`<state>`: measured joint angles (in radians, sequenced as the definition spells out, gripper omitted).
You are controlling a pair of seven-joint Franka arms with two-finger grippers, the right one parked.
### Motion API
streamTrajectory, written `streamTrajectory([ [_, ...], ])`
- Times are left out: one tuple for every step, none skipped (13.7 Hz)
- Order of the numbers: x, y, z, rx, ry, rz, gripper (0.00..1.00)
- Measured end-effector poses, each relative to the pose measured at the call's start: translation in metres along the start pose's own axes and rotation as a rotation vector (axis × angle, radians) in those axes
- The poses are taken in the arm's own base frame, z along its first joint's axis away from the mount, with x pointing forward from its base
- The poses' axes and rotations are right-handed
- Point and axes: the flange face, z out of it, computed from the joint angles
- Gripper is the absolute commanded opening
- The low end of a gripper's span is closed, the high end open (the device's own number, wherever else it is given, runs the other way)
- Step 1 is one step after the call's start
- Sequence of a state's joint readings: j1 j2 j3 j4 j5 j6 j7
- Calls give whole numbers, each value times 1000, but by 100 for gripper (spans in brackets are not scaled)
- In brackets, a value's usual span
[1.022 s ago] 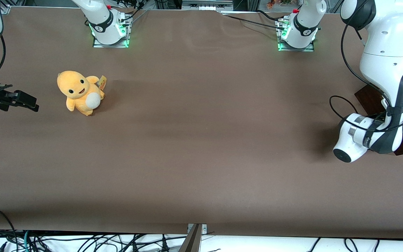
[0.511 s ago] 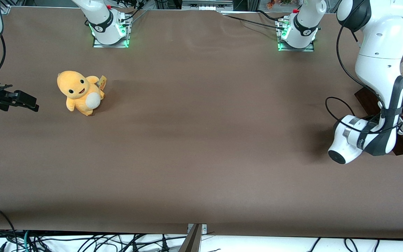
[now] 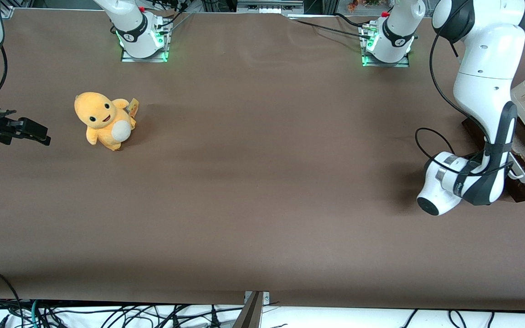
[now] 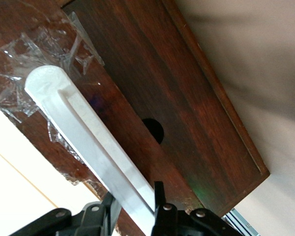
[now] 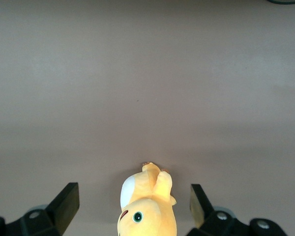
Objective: Open lower drawer with left arm only
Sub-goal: 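Pull the handle with the left gripper, sliding the drawer out of the cabinet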
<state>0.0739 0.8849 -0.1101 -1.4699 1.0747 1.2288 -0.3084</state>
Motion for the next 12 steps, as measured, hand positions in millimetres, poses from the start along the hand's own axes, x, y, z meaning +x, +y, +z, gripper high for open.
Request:
streamTrajectory([
  [-1,1,-2,1,3,1,14],
  [-1,2,-5,0,6,2,14],
  [-2,2,-7,-1,9,2,14],
  [-3,3,-10,-2,12,2,14],
  [-3,4,-13,-5,15,2,14],
  [-4,4,-15,-7,17,3,14],
  [-4,4,-16,-8,19,3,14],
  [-5,4,-18,-10,21,4,15],
  [-5,5,-19,-10,23,4,18],
  [-5,5,-20,-10,24,5,25],
  [-6,5,-21,-10,25,5,56],
  [-5,5,-21,-11,25,6,69],
])
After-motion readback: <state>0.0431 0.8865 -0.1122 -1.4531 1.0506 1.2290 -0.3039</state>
